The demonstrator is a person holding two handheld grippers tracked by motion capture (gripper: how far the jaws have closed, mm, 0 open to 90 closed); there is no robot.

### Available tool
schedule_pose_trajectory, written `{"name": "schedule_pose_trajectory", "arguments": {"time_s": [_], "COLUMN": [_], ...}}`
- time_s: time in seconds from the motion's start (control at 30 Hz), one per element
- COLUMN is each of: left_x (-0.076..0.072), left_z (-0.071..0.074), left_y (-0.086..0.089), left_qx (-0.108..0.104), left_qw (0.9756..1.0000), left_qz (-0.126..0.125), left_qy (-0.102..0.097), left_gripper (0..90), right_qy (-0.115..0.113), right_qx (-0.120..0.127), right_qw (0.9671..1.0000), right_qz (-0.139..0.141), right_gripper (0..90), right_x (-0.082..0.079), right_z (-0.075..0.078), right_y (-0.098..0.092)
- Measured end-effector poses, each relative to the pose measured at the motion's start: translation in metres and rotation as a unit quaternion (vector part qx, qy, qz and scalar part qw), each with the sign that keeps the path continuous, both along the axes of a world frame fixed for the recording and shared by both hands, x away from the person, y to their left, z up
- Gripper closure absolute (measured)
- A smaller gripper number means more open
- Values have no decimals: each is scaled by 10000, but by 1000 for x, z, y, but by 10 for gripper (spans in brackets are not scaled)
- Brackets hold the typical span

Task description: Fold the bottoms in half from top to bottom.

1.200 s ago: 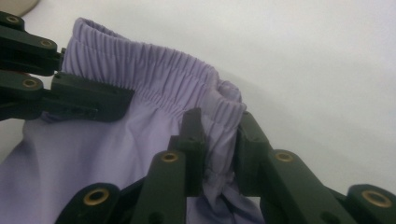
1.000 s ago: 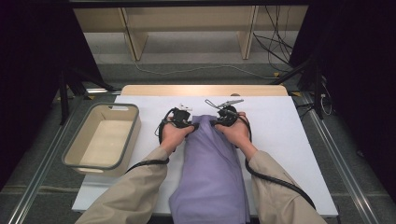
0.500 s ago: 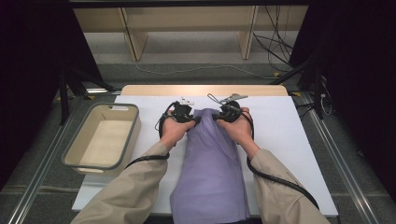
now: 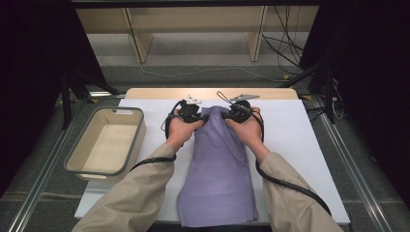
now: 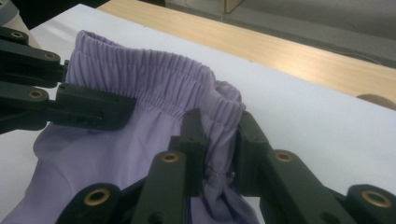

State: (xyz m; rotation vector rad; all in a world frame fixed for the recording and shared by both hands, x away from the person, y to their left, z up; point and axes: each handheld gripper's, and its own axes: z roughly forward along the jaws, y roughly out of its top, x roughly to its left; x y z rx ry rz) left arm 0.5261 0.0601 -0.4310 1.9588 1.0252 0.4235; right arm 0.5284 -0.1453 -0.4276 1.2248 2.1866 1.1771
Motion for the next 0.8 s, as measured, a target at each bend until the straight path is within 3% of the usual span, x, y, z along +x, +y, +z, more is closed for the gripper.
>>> {"name": "schedule_pose_trajectory", "arguments": {"time_s": [0.8], "left_x": [4], "left_z": [19], "left_y": [2], "left_qx": [-137], "left_qw": [9997], "left_qz": [29], "left_qy": [-215], "left_gripper": [753], "right_qy": [-350], "right_qx": [50], "right_qw": [9993], "right_qz": [-138], "right_gripper": [772], "right_x": [1], "right_z": [18], "right_y": [3]}}
